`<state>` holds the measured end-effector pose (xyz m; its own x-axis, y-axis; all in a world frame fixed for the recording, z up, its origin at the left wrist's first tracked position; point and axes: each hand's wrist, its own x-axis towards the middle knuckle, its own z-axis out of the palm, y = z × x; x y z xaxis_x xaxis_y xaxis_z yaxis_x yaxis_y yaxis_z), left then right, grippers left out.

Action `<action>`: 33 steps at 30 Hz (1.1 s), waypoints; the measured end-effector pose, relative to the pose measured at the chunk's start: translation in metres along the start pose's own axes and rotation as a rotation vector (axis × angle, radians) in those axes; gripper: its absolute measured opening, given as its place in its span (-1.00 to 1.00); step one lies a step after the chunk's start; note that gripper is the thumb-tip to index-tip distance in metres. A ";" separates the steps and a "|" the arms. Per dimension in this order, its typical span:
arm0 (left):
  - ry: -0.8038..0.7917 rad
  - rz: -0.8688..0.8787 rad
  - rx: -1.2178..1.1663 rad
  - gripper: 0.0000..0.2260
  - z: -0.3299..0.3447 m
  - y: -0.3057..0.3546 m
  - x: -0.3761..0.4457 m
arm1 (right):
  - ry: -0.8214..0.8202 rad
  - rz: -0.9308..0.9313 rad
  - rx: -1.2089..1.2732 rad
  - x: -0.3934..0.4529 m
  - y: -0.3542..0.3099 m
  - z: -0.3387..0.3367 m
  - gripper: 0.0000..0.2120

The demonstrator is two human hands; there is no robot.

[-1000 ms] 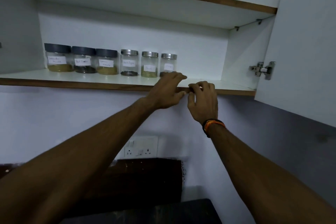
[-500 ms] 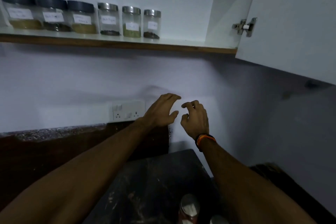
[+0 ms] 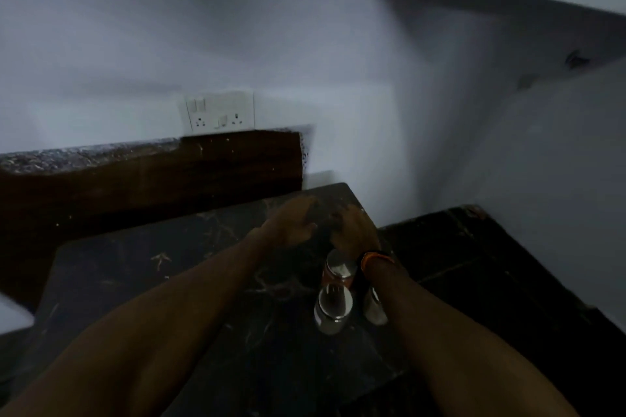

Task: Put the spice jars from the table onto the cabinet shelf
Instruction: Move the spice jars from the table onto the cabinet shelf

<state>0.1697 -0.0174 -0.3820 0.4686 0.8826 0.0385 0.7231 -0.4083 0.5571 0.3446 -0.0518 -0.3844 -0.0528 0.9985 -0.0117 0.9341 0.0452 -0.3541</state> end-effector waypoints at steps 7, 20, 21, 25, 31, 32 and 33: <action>-0.140 -0.127 -0.066 -0.51 0.053 -0.003 -0.034 | -0.115 0.045 0.005 -0.053 0.018 0.048 -0.72; -0.296 -0.255 -0.117 -0.58 0.090 -0.006 -0.069 | -0.195 0.202 -0.128 -0.086 0.027 0.107 -0.10; -0.293 -0.264 -0.125 -0.60 0.091 -0.006 -0.070 | -0.202 0.206 -0.110 -0.087 0.027 0.110 -0.03; -0.278 -0.302 -0.158 -0.62 0.088 -0.007 -0.074 | -0.207 0.216 -0.123 -0.086 0.028 0.122 0.07; -0.159 -0.426 -0.291 -0.67 0.076 -0.015 -0.087 | -0.173 0.041 -0.004 -0.072 0.018 0.108 -0.45; -0.124 -0.443 -0.309 -0.69 0.073 -0.017 -0.089 | -0.178 -0.004 0.015 -0.066 0.015 0.103 -0.48; -0.092 -0.457 -0.337 -0.70 0.071 -0.019 -0.091 | -0.197 -0.024 0.045 -0.060 0.011 0.098 -0.48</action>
<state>0.1489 -0.1065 -0.4547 0.1998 0.9216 -0.3327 0.6680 0.1203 0.7344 0.3239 -0.1136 -0.4794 -0.1469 0.9718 -0.1843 0.9154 0.0630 -0.3977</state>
